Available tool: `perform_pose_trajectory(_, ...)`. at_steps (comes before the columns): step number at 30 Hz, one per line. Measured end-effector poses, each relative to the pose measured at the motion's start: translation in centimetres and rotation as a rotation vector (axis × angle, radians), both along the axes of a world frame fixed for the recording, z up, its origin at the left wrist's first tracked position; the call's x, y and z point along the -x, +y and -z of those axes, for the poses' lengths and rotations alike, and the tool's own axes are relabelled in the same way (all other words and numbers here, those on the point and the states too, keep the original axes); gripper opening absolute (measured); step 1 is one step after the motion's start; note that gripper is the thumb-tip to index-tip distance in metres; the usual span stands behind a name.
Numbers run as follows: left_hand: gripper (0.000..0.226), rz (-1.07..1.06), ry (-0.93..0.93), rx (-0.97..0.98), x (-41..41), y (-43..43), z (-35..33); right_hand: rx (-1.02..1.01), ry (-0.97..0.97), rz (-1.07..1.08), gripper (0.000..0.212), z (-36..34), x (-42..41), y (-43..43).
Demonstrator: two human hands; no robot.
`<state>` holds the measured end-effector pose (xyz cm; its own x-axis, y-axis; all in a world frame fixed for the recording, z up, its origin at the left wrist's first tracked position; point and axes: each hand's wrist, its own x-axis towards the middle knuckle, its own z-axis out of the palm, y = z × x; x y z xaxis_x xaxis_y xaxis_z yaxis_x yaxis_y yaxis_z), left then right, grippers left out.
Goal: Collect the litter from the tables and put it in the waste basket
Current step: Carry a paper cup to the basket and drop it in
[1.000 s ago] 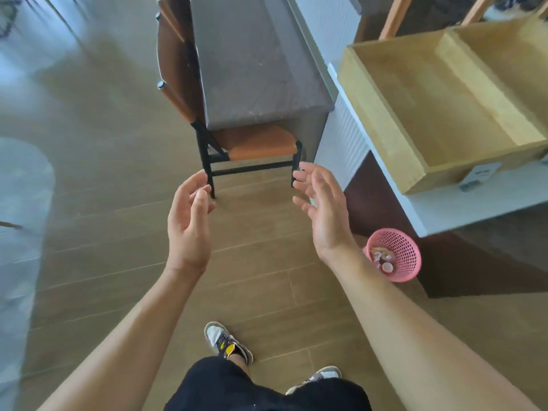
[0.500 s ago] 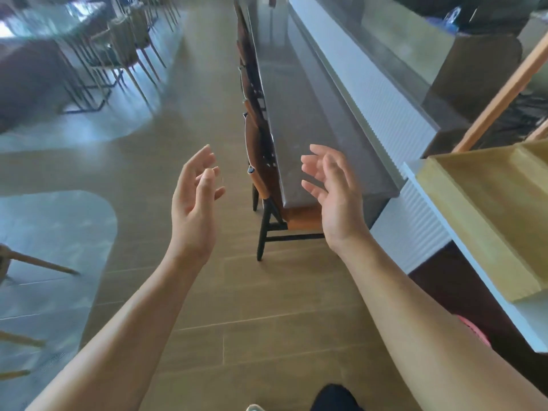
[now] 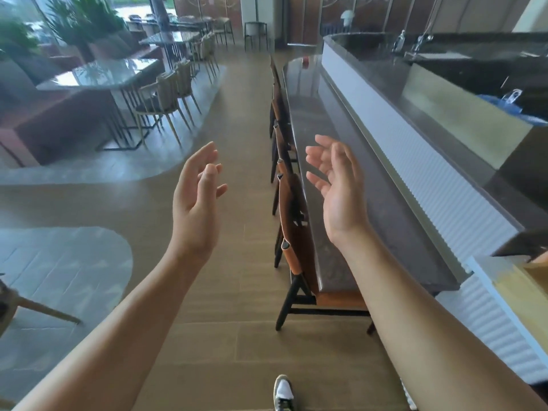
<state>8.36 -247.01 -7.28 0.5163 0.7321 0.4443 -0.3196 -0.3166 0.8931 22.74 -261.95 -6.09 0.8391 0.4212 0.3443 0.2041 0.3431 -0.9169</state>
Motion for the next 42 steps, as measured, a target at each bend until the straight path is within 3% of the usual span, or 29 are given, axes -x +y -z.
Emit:
perform_pose_trajectory(5, 0.042, -0.039, -0.022, 0.023, -5.8, 7.1, -1.0, -0.005, -0.008, -0.032, 0.039, -1.2, -6.7, 7.7)
perform_pose_trajectory(13, 0.042, -0.053, -0.048, 0.027, -12.8, 18.7, -1.4, 0.022, -0.039, -0.043, 0.034, -1.7, -14.5, 19.6)
perform_pose_trajectory(23, 0.054, 0.031, -0.055, 0.017, -21.3, 39.3, -0.3, 0.034, -0.038, -0.004, 0.042, 0.0, -21.2, 39.0)
perform_pose_trajectory(28, 0.052, 0.080, -0.025, 0.011, -24.5, 49.1, -0.5, 0.038, -0.010, 0.040, 0.035, -0.1, -23.7, 48.1)
perform_pose_trajectory(42, 0.058, 0.176, -0.028, 0.015, -38.1, 65.8, -0.8, 0.076, -0.031, 0.105, 0.031, 0.6, -35.5, 63.7)
